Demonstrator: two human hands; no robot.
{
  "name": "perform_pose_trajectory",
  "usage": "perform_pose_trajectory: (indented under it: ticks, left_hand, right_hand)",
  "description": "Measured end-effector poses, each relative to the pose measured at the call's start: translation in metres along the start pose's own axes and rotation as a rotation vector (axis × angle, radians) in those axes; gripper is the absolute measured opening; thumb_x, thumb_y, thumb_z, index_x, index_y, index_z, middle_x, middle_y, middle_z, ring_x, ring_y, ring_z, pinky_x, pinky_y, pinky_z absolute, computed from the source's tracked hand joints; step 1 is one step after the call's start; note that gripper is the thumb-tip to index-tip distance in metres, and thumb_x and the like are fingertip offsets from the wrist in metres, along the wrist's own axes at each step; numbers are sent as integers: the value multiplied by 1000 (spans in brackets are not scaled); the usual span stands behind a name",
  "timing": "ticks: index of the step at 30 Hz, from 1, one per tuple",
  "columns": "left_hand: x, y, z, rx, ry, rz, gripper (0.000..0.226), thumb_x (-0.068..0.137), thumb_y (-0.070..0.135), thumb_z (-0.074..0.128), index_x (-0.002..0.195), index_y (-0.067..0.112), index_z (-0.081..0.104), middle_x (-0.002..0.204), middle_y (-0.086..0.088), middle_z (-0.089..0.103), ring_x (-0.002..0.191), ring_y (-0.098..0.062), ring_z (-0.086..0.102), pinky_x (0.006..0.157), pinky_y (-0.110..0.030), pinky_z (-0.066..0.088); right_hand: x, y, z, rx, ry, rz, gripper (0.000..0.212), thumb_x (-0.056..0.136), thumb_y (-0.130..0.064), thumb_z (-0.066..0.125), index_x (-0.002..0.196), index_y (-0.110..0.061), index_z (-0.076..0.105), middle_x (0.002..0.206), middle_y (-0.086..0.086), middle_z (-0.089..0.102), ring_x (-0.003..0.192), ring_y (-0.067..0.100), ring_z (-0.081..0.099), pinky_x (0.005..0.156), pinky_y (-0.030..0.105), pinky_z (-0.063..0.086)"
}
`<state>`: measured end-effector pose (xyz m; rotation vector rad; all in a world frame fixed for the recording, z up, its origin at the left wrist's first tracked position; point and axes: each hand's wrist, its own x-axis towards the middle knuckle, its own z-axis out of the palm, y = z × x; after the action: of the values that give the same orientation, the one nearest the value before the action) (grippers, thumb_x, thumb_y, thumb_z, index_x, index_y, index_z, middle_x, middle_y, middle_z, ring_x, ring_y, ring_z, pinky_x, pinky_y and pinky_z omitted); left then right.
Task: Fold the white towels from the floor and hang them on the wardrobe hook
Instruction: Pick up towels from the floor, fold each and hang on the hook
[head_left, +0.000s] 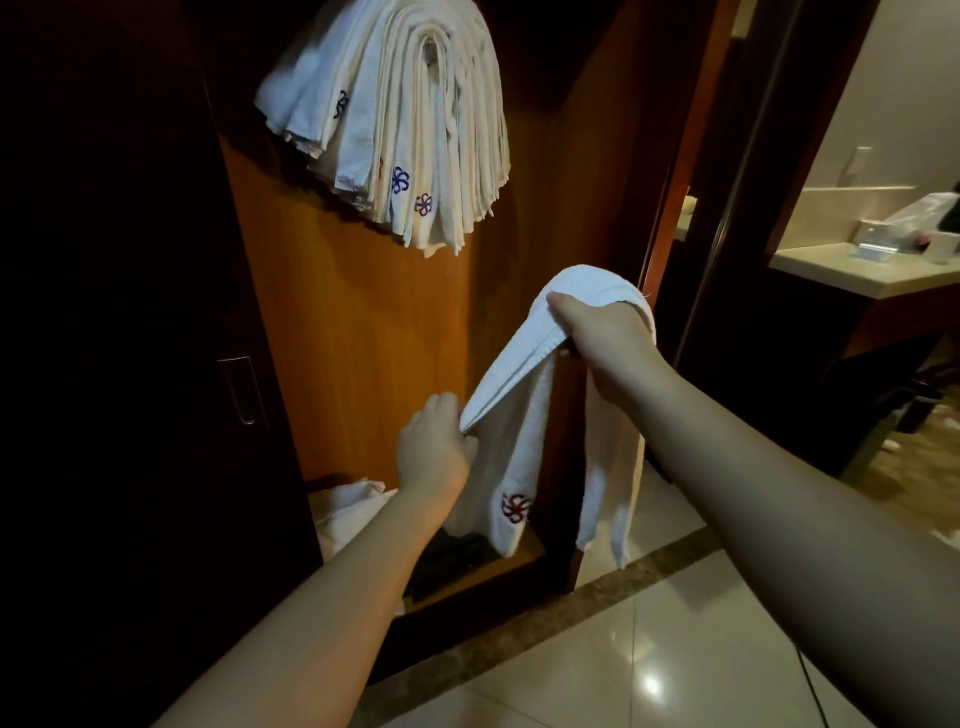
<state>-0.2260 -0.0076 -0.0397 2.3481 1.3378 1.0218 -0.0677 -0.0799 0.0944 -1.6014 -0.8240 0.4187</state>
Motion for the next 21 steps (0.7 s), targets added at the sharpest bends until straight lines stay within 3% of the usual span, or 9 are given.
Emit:
perform_pose_trajectory:
  ticks: [3,5,7,10,12,14,16,19,21]
  left_hand:
    - [5,-18,-4,-8,54,-75,31,88,14,62,80,30,37,75,8,48,60,-10,50,48,-25,30]
    - [8,-28,-9,30,83,-106,28,89,11,61,84,27,39,76,5,50,59,-12,51,46,-29,37]
    - [12,-36,-14,47,100,-112,28,87,7,61,87,25,40,79,5,48,59,-12,50,46,-30,40]
    - [17,-42,-20,46,131,-58,33,83,4,64,91,26,42,84,9,46,59,-5,44,47,-22,27]
    - [20,-46,-23,86,128,-18,29,84,5,67,100,23,51,94,6,52,66,-8,50,51,-22,38]
    - [21,-48,-23,189,111,49,26,85,9,68,105,19,56,100,2,57,70,-9,52,59,-26,49]
    - [22,-53,-22,309,79,110,20,86,11,66,104,18,58,101,0,57,70,-9,47,64,-27,47]
    - [24,-67,-28,373,17,79,15,86,12,63,98,18,57,97,1,54,71,-12,44,66,-29,39]
    - [24,-75,-33,343,-10,6,13,86,12,63,93,18,54,92,2,55,72,-14,49,65,-33,43]
  right_hand:
    - [2,-5,-10,29,49,53,40,70,-53,68,80,-14,69,87,6,74,88,27,72,89,51,58]
    - [5,-6,-15,61,66,83,39,69,-51,69,81,-14,70,87,7,75,89,28,72,92,54,57]
    - [8,-6,-17,99,63,107,46,69,-50,70,95,-13,71,99,5,74,95,25,71,93,50,56]
    - [9,-4,-19,49,79,170,66,69,-58,67,120,-16,64,119,-1,66,108,24,64,89,44,55]
    - [11,-5,-19,50,91,181,65,73,-57,65,125,-20,61,126,-1,61,113,25,60,91,44,53]
    - [16,-6,-16,197,71,199,63,83,-48,65,136,-14,53,133,3,58,119,26,57,101,47,50]
    - [20,-6,-14,391,39,219,56,95,-34,64,142,-9,46,132,7,60,117,22,59,108,44,47]
    - [24,-11,-14,589,39,247,53,100,-20,60,145,-6,37,119,9,63,111,24,62,107,55,47]
    - [29,-15,-16,680,70,260,52,99,-14,60,145,-7,36,118,12,62,113,29,62,105,63,44]
